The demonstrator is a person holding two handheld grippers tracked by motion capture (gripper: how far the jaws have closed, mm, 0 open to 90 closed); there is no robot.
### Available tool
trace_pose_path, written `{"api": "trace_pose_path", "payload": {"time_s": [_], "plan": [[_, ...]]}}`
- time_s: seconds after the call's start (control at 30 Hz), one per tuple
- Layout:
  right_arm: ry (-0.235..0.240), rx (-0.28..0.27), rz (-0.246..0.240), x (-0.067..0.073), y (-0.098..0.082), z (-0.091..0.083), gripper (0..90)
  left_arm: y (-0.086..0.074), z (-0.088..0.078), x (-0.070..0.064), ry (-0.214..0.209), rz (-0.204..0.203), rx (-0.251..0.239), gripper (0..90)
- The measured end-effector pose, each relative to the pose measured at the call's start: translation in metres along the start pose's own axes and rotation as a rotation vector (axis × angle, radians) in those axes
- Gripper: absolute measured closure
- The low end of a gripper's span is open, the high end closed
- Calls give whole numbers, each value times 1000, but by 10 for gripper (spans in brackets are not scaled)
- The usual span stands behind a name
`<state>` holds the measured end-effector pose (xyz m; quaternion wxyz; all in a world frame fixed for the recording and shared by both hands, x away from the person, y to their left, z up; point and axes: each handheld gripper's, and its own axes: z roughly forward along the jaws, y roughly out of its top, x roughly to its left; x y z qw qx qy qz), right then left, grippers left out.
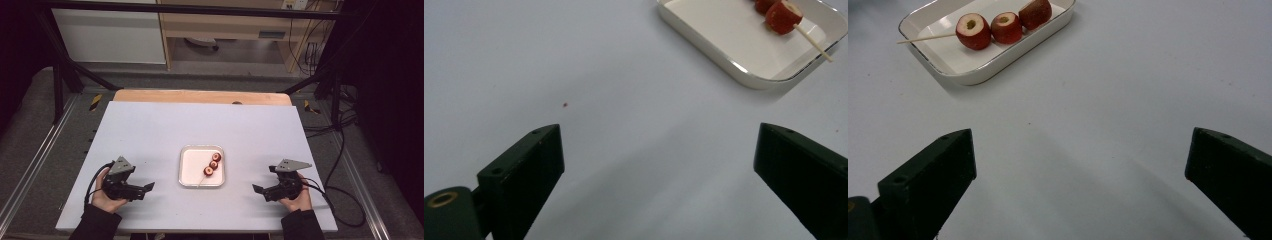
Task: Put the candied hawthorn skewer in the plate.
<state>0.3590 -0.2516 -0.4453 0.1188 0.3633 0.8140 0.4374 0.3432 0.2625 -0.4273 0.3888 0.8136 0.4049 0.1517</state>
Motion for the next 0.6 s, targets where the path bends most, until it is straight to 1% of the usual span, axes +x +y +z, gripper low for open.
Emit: {"api": "trace_pose_path", "payload": {"time_s": [0.1, 0.17, 0.27, 0.3, 0.33, 0.37, 0.4, 0.43, 0.5, 0.53, 0.6], "plan": [[-3, 5, -3, 0, -1, 1, 5, -12, -3, 9, -1, -23, -8, 59], [1, 0, 9, 0, -1, 1, 5, -18, -3, 13, -13, -39, -9, 61], [4, 6, 8, 0, -2, 2, 5, -20, -4, 14, -3, -36, -5, 67], [3, 9, 9, 0, -2, 2, 5, -20, -4, 14, -11, -37, -8, 70], [4, 8, 6, -1, -2, 2, 5, -21, -4, 14, -25, -50, -17, 74], [7, 9, 10, -1, -2, 2, 5, -21, -3, 14, -23, -54, -21, 74], [8, 6, 17, 0, -2, 2, 5, -20, -3, 15, -19, -46, -17, 76], [9, 2, 12, -1, -2, 2, 5, -20, -2, 14, -22, -48, -15, 78], [6, 0, 7, -1, -2, 0, 5, -20, -2, 13, -20, -37, -12, 78], [7, -4, 8, -2, -2, -1, 5, -20, -1, 12, -26, -37, -12, 77], [11, -11, 14, -2, -2, -1, 6, -18, 0, 12, -22, -36, -16, 78]]}}
